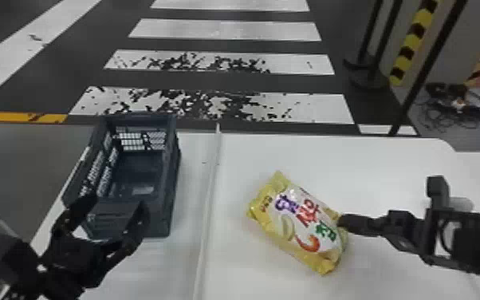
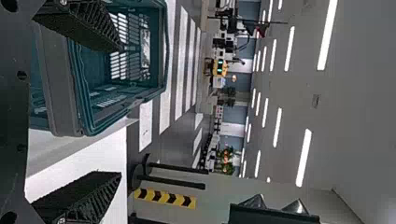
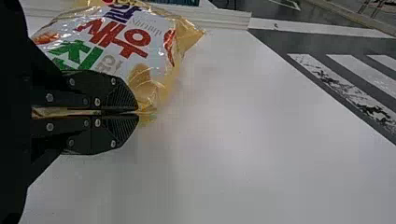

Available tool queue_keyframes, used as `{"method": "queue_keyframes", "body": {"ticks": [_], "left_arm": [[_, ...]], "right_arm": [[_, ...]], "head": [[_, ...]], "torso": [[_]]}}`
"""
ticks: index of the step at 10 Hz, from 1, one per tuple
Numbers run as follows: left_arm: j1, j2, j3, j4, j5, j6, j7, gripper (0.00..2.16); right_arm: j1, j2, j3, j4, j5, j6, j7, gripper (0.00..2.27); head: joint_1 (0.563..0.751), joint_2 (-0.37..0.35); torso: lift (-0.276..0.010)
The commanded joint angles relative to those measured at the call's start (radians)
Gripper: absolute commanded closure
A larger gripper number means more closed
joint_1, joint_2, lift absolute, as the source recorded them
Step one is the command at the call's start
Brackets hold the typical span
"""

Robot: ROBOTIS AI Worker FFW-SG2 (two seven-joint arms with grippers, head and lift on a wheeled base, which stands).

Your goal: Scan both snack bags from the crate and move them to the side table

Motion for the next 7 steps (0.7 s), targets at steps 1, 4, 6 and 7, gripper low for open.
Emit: {"method": "queue_keyframes", "body": {"ticks": [1, 4, 6, 7], "left_arm": [[0.000, -0.001, 0.001, 0.001, 0.001, 0.000, 0.000, 0.04], [0.001, 0.000, 0.001, 0.003, 0.001, 0.000, 0.003, 0.04], [0.001, 0.000, 0.001, 0.006, 0.001, 0.000, 0.005, 0.04], [0.001, -0.001, 0.001, 0.006, 0.001, 0.003, 0.006, 0.04]], "right_arm": [[0.007, -0.001, -0.022, -0.021, -0.005, 0.010, -0.002, 2.23], [0.049, -0.001, -0.082, -0.197, -0.004, 0.025, -0.074, 2.23], [0.067, -0.002, -0.108, -0.317, 0.038, 0.013, -0.151, 2.23], [0.076, -0.015, -0.102, -0.378, 0.073, -0.002, -0.186, 2.23]], "head": [[0.695, 0.014], [0.695, -0.011], [0.695, -0.037], [0.695, -0.059]], "torso": [[-0.099], [-0.099], [-0.099], [-0.099]]}}
